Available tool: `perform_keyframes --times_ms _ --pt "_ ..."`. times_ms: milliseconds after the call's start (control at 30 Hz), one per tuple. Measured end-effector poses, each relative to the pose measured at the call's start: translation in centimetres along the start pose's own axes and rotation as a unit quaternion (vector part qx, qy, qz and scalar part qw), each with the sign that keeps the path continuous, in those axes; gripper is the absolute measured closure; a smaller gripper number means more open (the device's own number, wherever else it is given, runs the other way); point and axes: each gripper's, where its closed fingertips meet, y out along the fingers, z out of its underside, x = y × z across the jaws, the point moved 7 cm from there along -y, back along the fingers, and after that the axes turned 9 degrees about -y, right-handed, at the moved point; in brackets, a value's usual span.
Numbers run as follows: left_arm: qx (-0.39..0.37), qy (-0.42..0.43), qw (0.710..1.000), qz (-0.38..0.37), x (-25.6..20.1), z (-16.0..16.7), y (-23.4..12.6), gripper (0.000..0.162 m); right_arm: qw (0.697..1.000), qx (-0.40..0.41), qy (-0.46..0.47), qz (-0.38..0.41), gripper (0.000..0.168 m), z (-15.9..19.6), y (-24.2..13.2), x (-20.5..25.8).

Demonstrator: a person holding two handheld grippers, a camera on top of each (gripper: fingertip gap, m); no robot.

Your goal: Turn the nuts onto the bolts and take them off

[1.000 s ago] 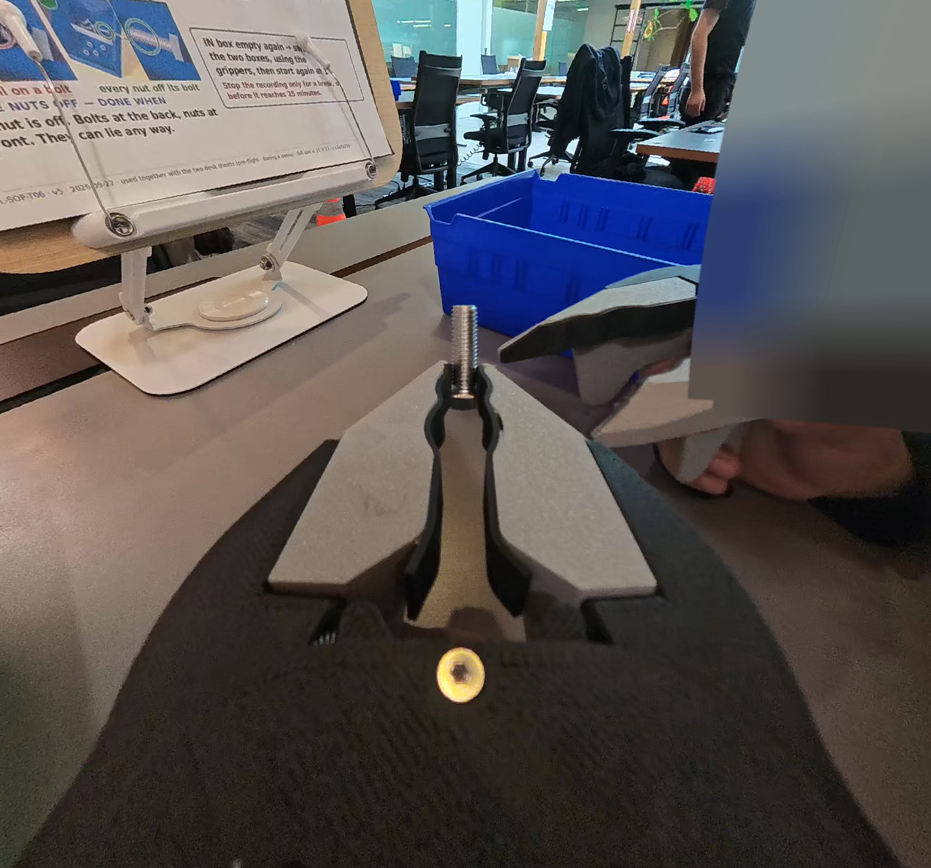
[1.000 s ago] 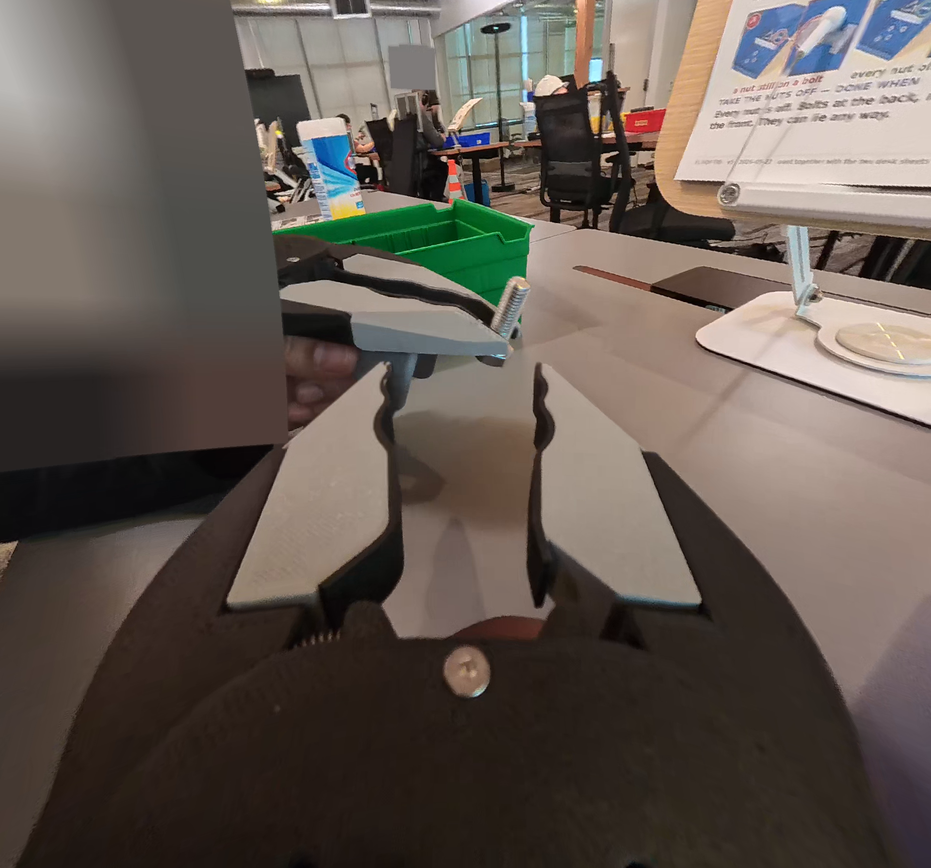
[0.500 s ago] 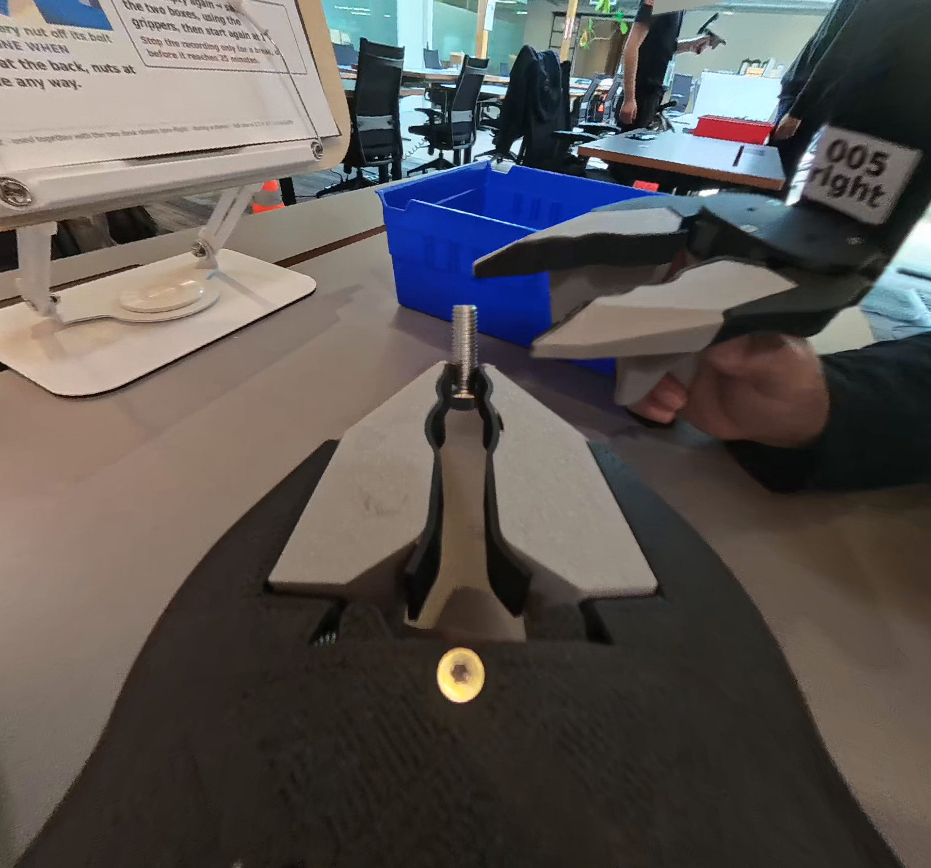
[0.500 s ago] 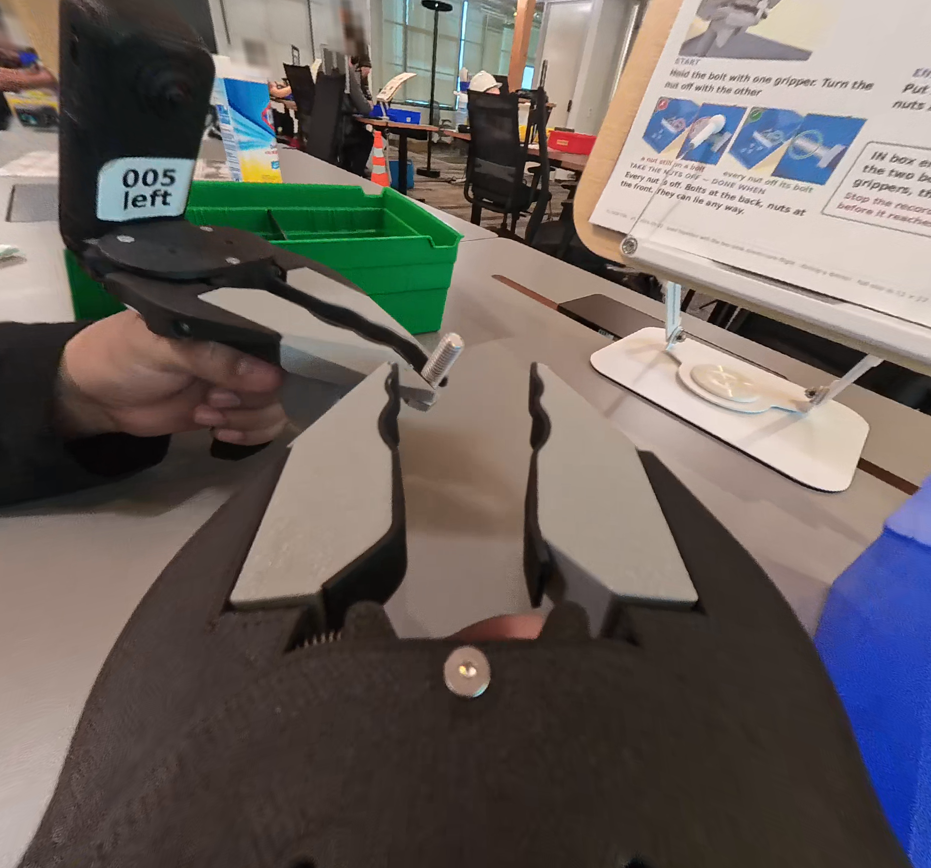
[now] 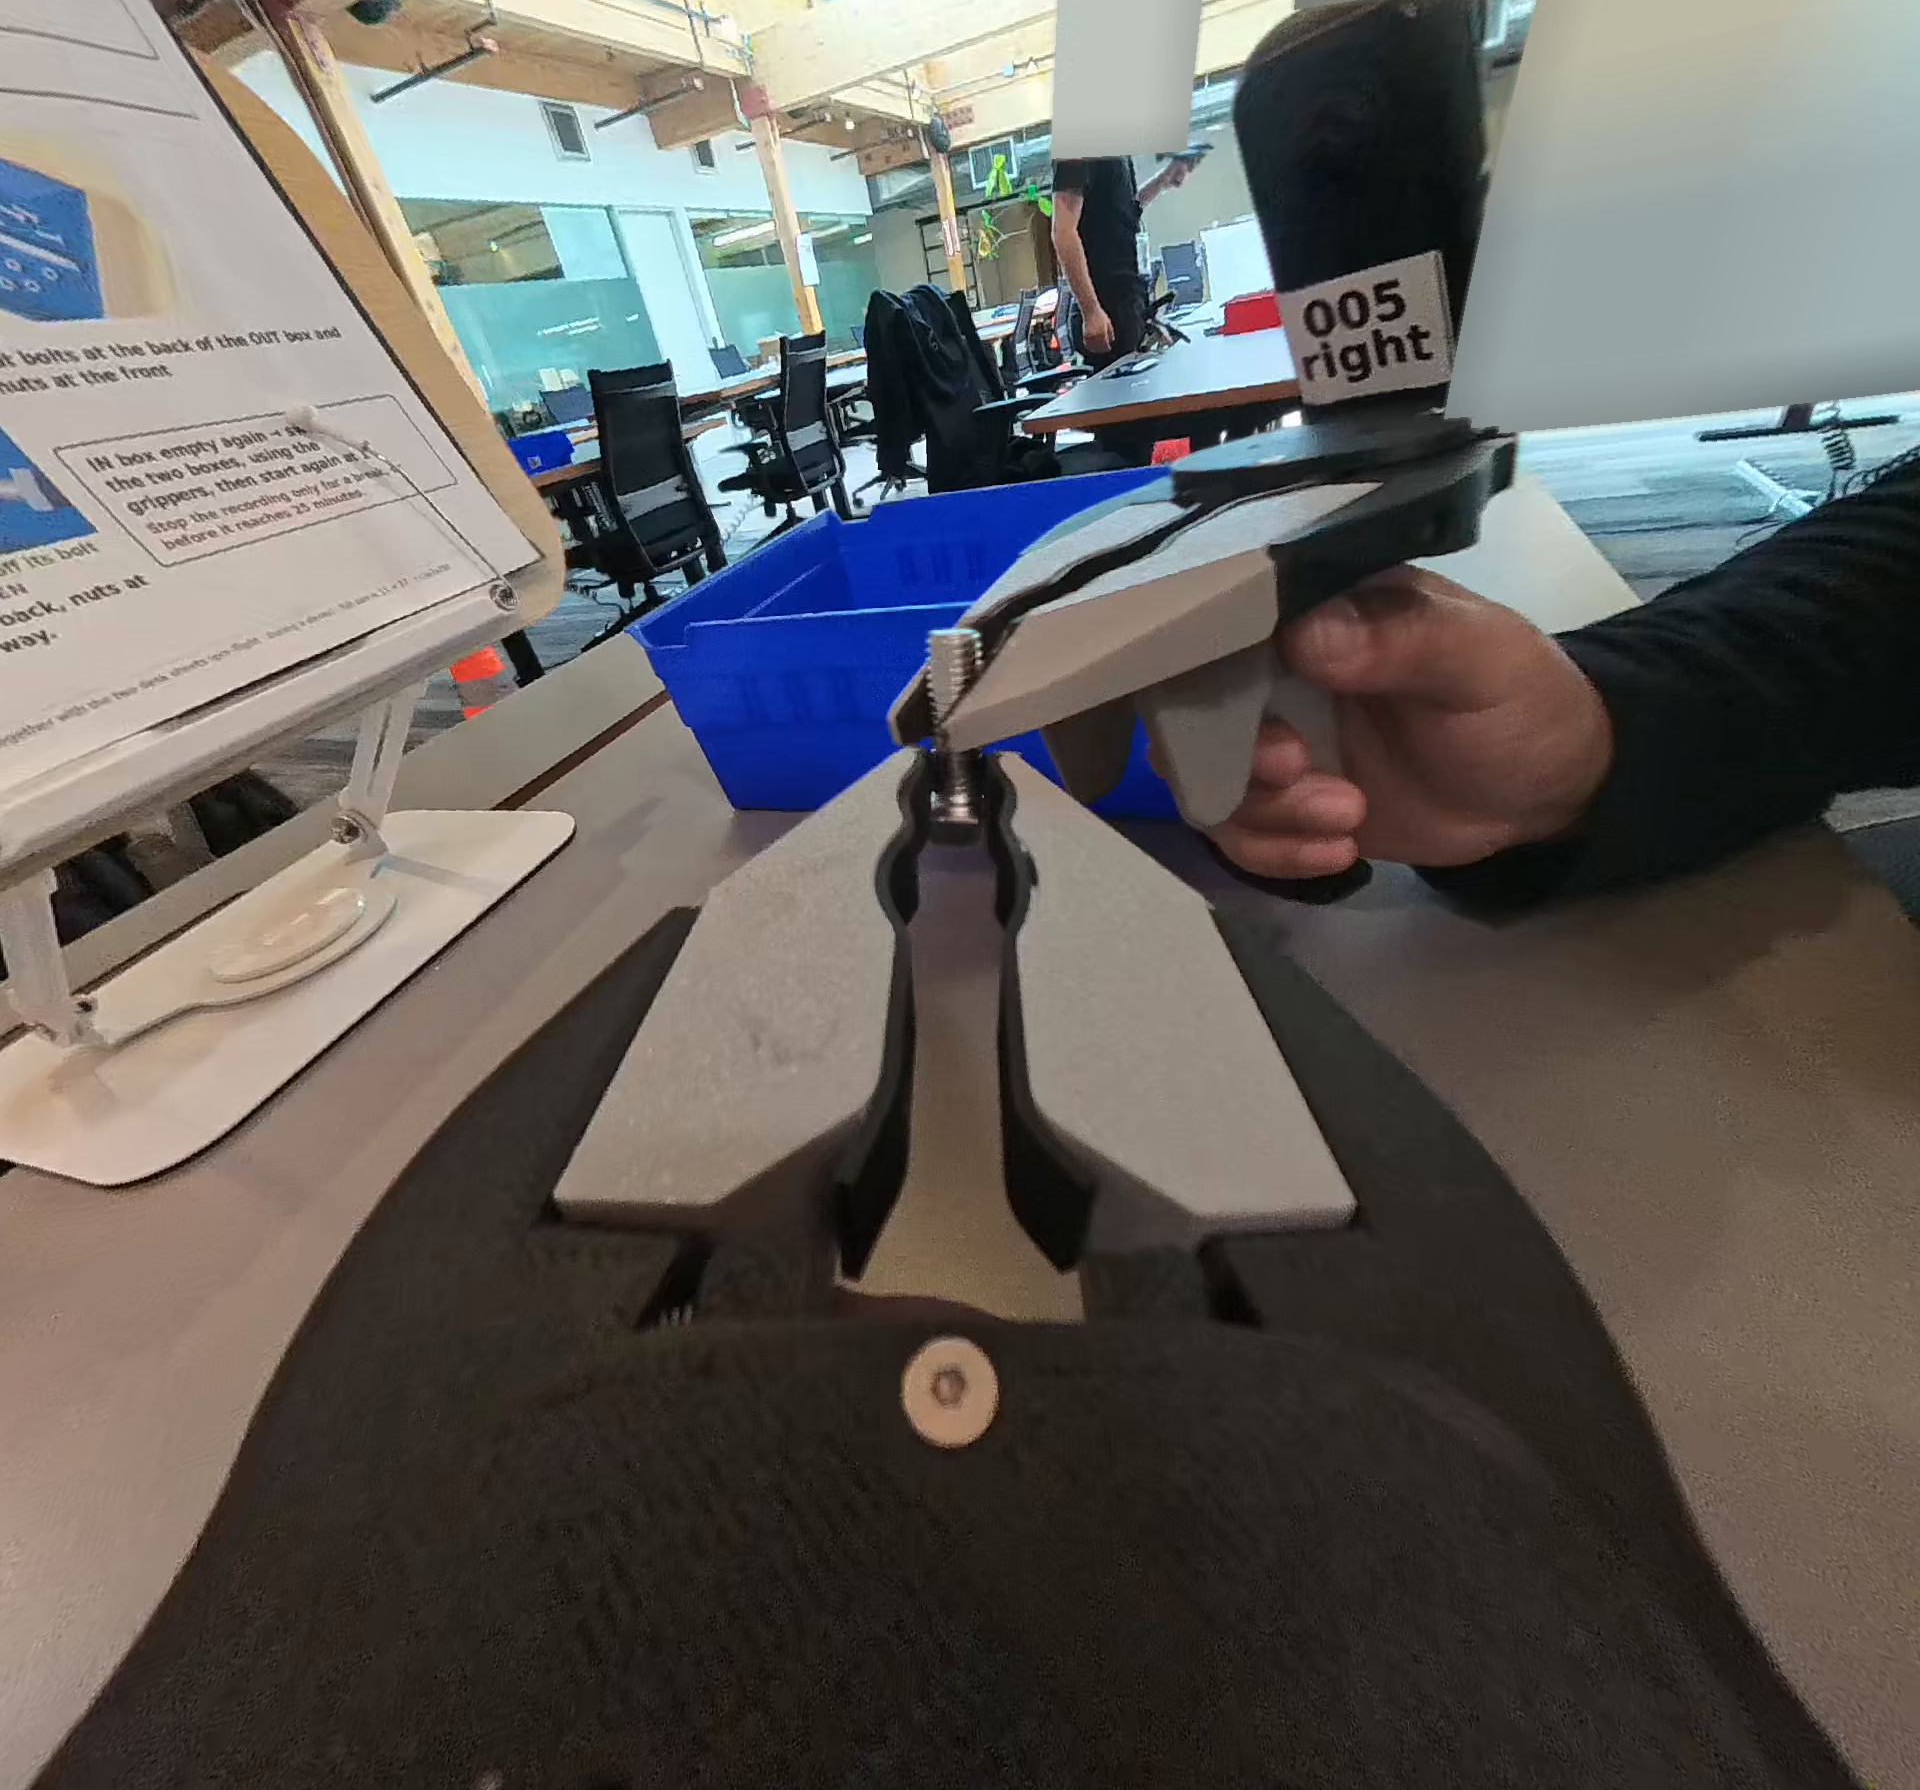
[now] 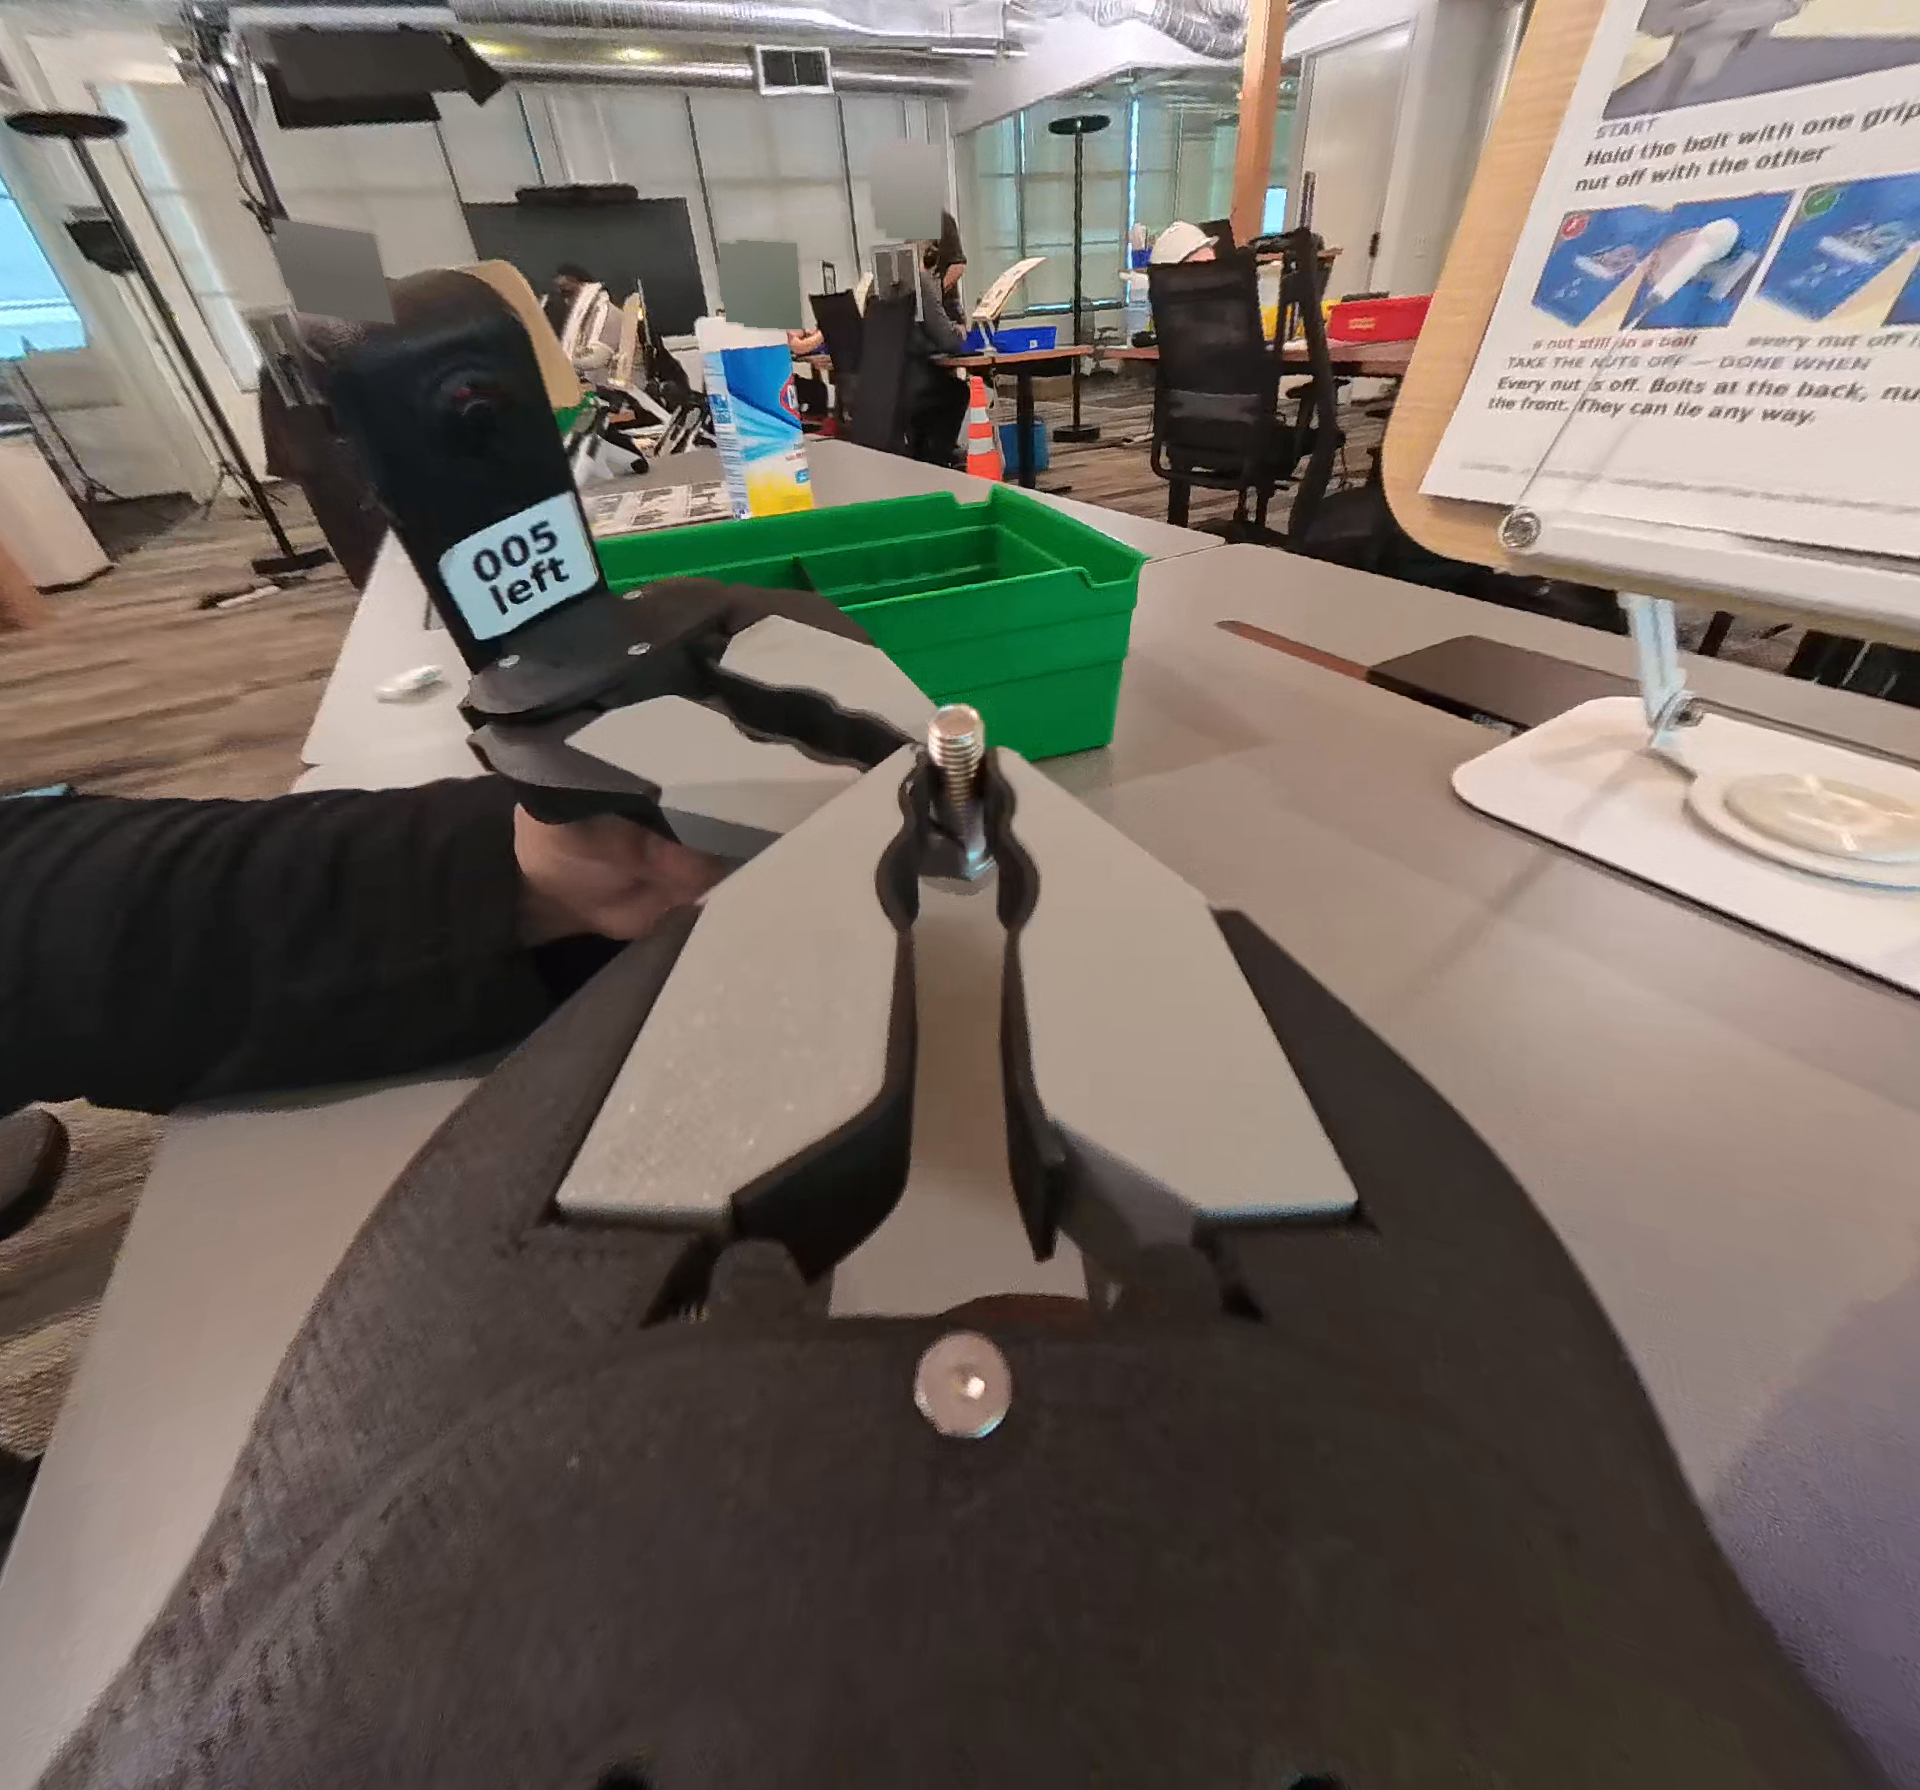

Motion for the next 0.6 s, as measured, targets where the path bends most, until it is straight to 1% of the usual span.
perform_keyframes --times_ms 67,133,200,267,300,333,400,467,600 --pt "0.017 -0.018 1.000 -0.007 0.2 0.2 0.3 0.155 1.000 0.016 0.010 0.003 0.162 0.2 -0.1 -0.3" --pt "0.057 -0.052 0.997 -0.019 0.6 0.8 0.6 0.154 0.999 0.039 0.018 0.017 0.162 0.8 0.1 -0.8" --pt "0.087 -0.072 0.993 -0.037 1.4 1.5 0.5 0.142 0.995 0.079 0.027 0.047 0.162 2.0 0.4 -1.6" --pt "0.113 -0.110 0.987 -0.025 1.9 1.9 0.3 0.128 0.993 0.107 0.029 0.041 0.162 3.1 0.8 -1.8" --pt "0.122 -0.128 0.984 -0.028 2.3 2.0 0.2 0.126 0.991 0.125 0.037 0.035 0.162 3.7 0.9 -1.9" --pt "0.117 -0.143 0.982 -0.039 2.8 1.9 0.0 0.126 0.989 0.141 0.045 0.030 0.162 4.2 1.1 -2.0" --pt "0.098 -0.174 0.979 -0.037 3.2 1.4 -0.5 0.125 0.982 0.178 0.055 0.023 0.162 5.1 1.4 -1.9" --pt "0.102 -0.200 0.973 -0.046 3.8 1.1 -1.1 0.124 0.978 0.203 0.050 0.021 0.162 5.8 1.5 -1.8" --pt "0.057 -0.219 0.969 -0.104 5.4 0.5 -2.1 0.133 0.962 0.271 0.040 0.004 0.162 7.3 1.9 -1.4"
